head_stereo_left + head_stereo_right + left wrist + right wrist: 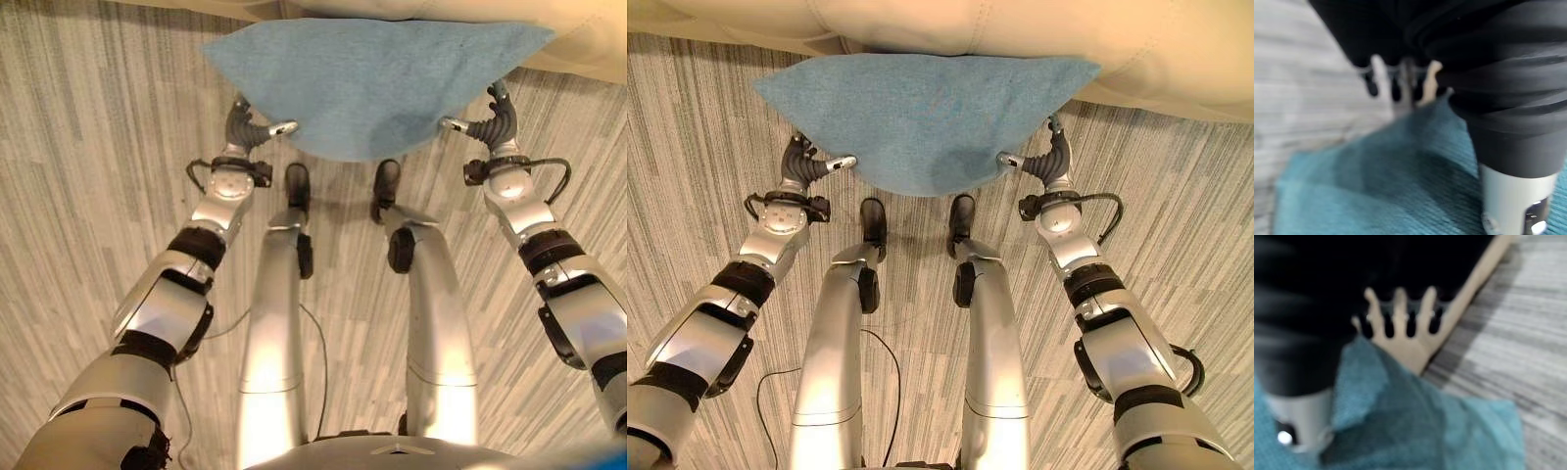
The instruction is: Pick up all the scattered cushions and arrange them neatly on the sofa.
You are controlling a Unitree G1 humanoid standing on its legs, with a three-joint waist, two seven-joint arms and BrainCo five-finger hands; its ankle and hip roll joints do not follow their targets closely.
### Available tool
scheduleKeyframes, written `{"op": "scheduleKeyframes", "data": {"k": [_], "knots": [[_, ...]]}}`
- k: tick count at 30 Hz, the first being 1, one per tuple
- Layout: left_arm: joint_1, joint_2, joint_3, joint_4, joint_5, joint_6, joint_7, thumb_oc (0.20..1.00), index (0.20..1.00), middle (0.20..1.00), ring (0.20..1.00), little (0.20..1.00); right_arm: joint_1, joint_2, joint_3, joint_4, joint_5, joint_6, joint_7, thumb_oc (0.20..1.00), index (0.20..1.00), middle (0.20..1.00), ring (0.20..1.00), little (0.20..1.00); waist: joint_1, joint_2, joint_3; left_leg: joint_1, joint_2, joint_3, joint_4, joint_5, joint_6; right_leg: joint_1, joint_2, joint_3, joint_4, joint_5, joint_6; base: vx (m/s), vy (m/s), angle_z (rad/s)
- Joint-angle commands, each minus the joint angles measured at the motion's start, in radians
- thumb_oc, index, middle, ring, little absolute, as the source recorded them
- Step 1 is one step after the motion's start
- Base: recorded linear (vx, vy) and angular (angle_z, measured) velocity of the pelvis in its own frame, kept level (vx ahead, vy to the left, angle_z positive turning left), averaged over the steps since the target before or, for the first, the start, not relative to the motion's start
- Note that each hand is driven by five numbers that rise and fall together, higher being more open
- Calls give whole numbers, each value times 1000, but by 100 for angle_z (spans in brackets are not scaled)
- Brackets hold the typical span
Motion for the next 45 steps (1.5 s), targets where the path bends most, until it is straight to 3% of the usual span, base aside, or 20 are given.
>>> {"op": "scheduleKeyframes", "data": {"k": [1,9,12,20,21,22,32,38,45], "knots": [[13,-9,-11,-19,33,-47,18,1000,1000,1000,1000,1000,4,-30,43,-12,-9,-43,-22,1000,1000,1000,1000,1000,-16,24,-16,12,-31,-4,-61,-13,10,74,-7,8,-28,-60,80,0,0,0],[-95,-31,-70,-29,58,-52,32,1000,1000,1000,1000,1000,-128,14,142,-21,-27,-43,-10,1000,1000,1000,1000,1000,-12,22,-2,12,-30,2,-63,-9,11,69,-3,16,-34,-47,85,0,0,0],[-138,-68,-93,-21,63,-52,45,1000,1000,1000,1000,1000,-184,73,172,-32,-24,-49,-13,1000,1000,1000,1000,1000,-10,23,-1,12,-30,3,-60,-8,12,69,0,19,-34,-41,86,0,0,0],[-161,-129,-39,-41,-54,-88,90,1000,1000,1000,1000,1000,-243,186,167,-38,20,-55,-36,1000,1000,1000,1000,1000,-2,24,8,12,-30,-2,-54,-7,10,66,1,21,-27,-35,84,0,0,0],[-160,-131,-33,-53,-60,-94,96,595,595,595,595,595,-243,199,162,-44,32,-60,-36,671,671,671,671,671,-1,26,9,12,-30,-2,-50,-8,11,65,1,21,-23,-34,84,0,0,0],[-147,-130,-23,-71,-59,-99,98,200,200,200,200,200,-234,221,159,-54,40,-67,-30,200,200,200,200,200,2,27,9,12,-32,-6,-42,-8,10,64,2,22,-15,-33,82,7,16,-3],[-64,-134,36,-148,-85,-130,104,200,200,200,200,200,-184,240,131,-95,10,-79,-23,200,200,200,200,200,11,31,-15,12,-34,-14,-22,-3,3,70,8,17,5,-17,80,1,1,0],[6,-170,61,-201,-70,-139,82,200,200,200,200,200,-119,240,65,-166,16,-100,-24,200,200,200,200,200,17,54,-114,14,-33,-18,-106,29,-5,90,18,-27,-78,6,87,-14,25,1],[147,-218,71,-319,-49,-150,30,200,200,200,200,200,15,242,13,-320,-6,-116,5,200,200,200,200,200,15,52,-136,315,-28,-34,-376,75,-13,368,19,-41,-300,31,97,-86,30,0]]}}
